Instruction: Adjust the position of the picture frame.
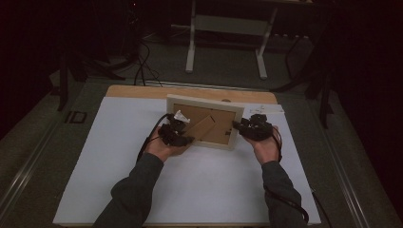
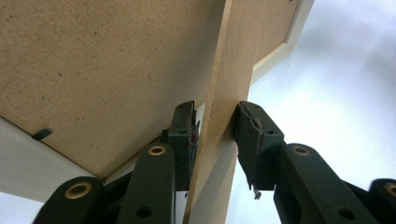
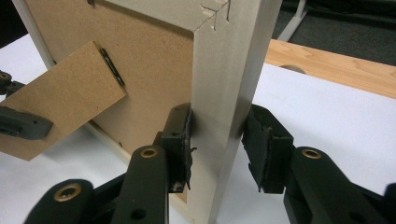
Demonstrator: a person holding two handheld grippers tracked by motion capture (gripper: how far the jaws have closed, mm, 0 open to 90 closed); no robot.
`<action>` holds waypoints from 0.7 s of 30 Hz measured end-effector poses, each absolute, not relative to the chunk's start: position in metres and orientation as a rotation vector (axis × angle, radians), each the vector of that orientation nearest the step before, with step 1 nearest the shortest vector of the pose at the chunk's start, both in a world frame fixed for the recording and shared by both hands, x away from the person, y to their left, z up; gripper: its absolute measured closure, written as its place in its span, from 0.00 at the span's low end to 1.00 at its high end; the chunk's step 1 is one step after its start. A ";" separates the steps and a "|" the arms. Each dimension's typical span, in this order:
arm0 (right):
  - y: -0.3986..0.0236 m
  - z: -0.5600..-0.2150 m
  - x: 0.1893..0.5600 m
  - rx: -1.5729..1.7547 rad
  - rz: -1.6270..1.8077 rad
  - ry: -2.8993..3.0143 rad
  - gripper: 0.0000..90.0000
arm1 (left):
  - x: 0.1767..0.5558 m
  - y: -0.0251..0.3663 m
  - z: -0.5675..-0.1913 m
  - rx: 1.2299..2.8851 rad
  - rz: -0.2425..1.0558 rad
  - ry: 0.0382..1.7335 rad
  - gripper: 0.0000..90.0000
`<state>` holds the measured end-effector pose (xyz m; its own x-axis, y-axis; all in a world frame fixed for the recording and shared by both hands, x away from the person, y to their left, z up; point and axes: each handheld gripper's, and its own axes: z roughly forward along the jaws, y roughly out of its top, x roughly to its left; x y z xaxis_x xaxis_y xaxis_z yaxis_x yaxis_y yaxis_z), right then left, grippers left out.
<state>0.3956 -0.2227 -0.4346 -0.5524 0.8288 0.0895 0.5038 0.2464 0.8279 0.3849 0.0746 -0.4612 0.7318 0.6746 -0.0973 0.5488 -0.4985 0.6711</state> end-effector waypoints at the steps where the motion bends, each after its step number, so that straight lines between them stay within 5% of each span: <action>1: -0.223 -0.435 0.396 1.222 1.220 2.159 0.69 | 0.385 0.075 -0.461 2.229 0.231 0.918 0.76; 21: -0.225 -0.435 0.381 1.177 1.243 2.170 0.69 | 0.361 0.072 -0.459 2.242 0.214 0.847 0.81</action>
